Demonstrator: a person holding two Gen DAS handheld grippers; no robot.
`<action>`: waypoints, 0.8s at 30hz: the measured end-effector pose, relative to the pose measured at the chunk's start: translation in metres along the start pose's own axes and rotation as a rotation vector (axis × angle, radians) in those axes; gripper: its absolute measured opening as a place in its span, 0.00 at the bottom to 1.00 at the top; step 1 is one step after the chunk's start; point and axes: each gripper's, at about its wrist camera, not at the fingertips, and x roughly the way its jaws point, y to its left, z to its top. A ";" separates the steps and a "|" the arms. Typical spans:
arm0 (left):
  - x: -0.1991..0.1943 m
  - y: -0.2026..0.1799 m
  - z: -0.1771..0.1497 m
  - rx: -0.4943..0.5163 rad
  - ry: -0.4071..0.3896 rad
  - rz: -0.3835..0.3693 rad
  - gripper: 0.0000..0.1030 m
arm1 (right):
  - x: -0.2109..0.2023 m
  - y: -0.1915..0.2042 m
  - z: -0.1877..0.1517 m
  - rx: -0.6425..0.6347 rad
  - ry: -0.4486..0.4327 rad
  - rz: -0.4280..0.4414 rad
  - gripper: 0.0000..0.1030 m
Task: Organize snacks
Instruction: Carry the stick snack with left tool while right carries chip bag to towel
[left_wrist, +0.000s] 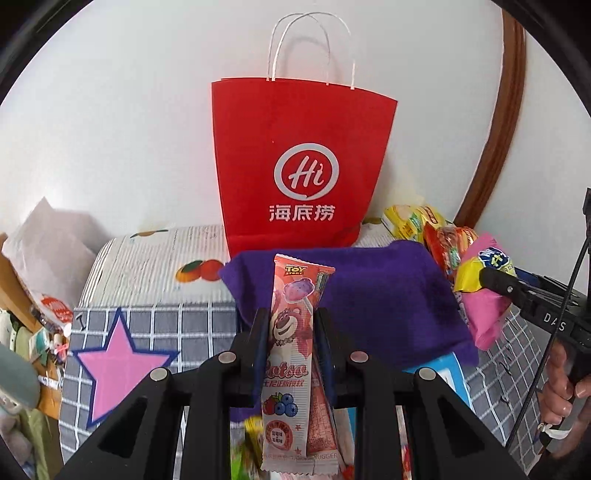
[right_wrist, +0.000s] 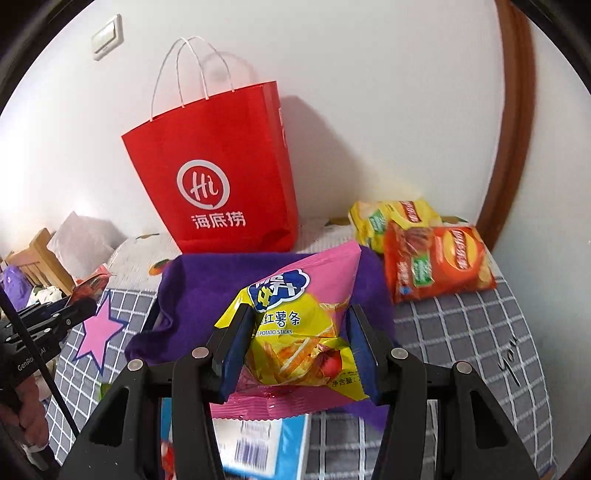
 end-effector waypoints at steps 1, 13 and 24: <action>0.006 0.000 0.004 -0.001 0.001 0.004 0.22 | 0.007 0.000 0.004 0.000 0.003 0.003 0.50; 0.070 0.003 0.035 -0.061 0.034 0.001 0.22 | 0.069 -0.002 0.048 -0.007 0.039 0.009 0.50; 0.129 0.014 0.031 -0.092 0.121 -0.011 0.22 | 0.122 -0.008 0.044 -0.039 0.132 0.016 0.50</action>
